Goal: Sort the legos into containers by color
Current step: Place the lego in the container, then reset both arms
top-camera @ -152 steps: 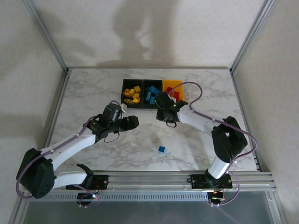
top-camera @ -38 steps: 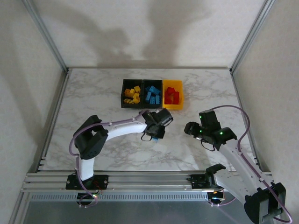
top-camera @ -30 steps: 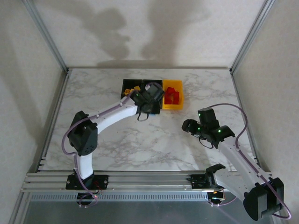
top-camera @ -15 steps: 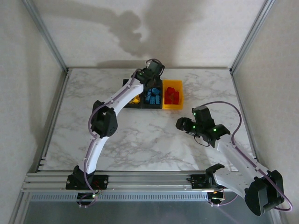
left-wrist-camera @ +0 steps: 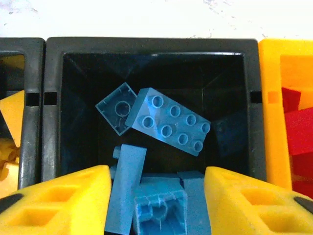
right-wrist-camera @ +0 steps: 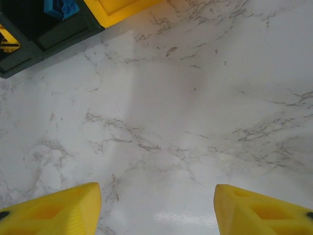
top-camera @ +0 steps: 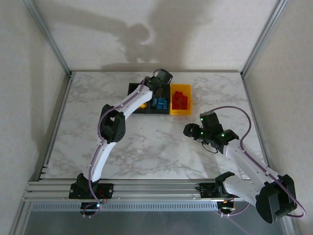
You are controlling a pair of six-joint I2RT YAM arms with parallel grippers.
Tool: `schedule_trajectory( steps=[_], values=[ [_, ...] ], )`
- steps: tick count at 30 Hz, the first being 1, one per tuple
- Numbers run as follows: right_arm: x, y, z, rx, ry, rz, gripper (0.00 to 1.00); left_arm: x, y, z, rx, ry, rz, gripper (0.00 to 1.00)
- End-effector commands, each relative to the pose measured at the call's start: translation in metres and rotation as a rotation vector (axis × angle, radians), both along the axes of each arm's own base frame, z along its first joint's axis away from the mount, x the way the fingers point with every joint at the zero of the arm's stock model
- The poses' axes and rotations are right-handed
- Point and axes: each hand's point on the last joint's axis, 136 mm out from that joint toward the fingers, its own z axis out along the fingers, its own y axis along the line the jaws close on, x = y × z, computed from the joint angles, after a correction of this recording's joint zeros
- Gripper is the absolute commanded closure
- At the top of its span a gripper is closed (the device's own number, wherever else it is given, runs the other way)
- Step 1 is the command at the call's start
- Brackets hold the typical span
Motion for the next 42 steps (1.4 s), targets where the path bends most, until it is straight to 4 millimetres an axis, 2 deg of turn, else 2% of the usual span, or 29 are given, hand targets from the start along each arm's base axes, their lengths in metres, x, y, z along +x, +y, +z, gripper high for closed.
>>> schedule_trajectory(
  steps=[1, 3, 6, 9, 12, 14, 17, 19, 21, 23, 24, 26, 29, 31, 37, 39, 42],
  values=[
    [0.010, -0.001, 0.015, -0.027, -0.054, -0.007, 0.36, -0.004, -0.002, 0.044, -0.043, -0.058, -0.010, 0.39],
    [0.017, -0.001, 0.022, -0.043, -0.084, -0.002, 0.32, -0.007, 0.000, 0.061, -0.057, -0.082, -0.002, 0.39],
    [0.033, 0.001, 0.038, -0.075, -0.157, 0.012, 0.24, -0.018, 0.009, 0.104, -0.111, -0.158, 0.010, 0.38],
    [0.057, 0.004, 0.058, -0.112, -0.265, 0.031, 0.16, -0.039, 0.026, 0.143, -0.174, -0.252, 0.019, 0.28],
    [0.083, 0.008, 0.077, -0.137, -0.382, 0.045, 0.07, -0.061, 0.052, 0.168, -0.216, -0.330, 0.038, 0.21],
    [0.101, 0.003, 0.088, -0.167, -0.446, 0.025, 0.02, -0.078, 0.080, 0.182, -0.218, -0.394, 0.079, 0.15],
    [0.123, -0.008, 0.100, -0.212, -0.523, -0.018, 0.01, -0.100, 0.129, 0.178, -0.198, -0.448, 0.163, 0.04],
    [0.134, -0.029, 0.107, -0.269, -0.572, -0.111, 0.01, -0.111, 0.163, 0.170, -0.190, -0.465, 0.229, 0.01],
    [0.137, -0.053, 0.114, -0.329, -0.648, -0.213, 0.01, -0.122, 0.195, 0.162, -0.162, -0.493, 0.285, 0.00],
    [0.133, -0.086, 0.121, -0.441, -0.757, -0.341, 0.01, -0.130, 0.238, 0.152, -0.091, -0.533, 0.406, 0.00],
    [0.130, -0.094, 0.121, -0.498, -0.811, -0.355, 0.01, -0.134, 0.258, 0.146, -0.057, -0.552, 0.466, 0.00],
    [0.120, -0.126, 0.114, -0.658, -0.842, -0.466, 0.01, -0.150, 0.303, 0.137, 0.052, -0.608, 0.611, 0.00],
    [0.114, -0.167, 0.087, -0.763, -0.726, -0.595, 0.01, -0.168, 0.337, 0.120, 0.149, -0.667, 0.656, 0.01],
    [0.105, -0.179, 0.073, -0.770, -0.735, -0.628, 0.01, -0.176, 0.359, 0.107, 0.201, -0.675, 0.706, 0.00],
    [0.083, -0.189, 0.035, -0.752, -0.831, -0.599, 0.01, -0.178, 0.391, 0.056, 0.214, -0.715, 0.792, 0.00],
    [0.080, -0.188, 0.030, -0.746, -0.875, -0.581, 0.01, -0.173, 0.386, 0.050, 0.172, -0.741, 0.771, 0.00],
    [0.089, -0.181, 0.032, -0.678, -0.926, -0.525, 0.01, -0.175, 0.379, 0.049, 0.132, -0.831, 0.734, 0.00]
  ],
)
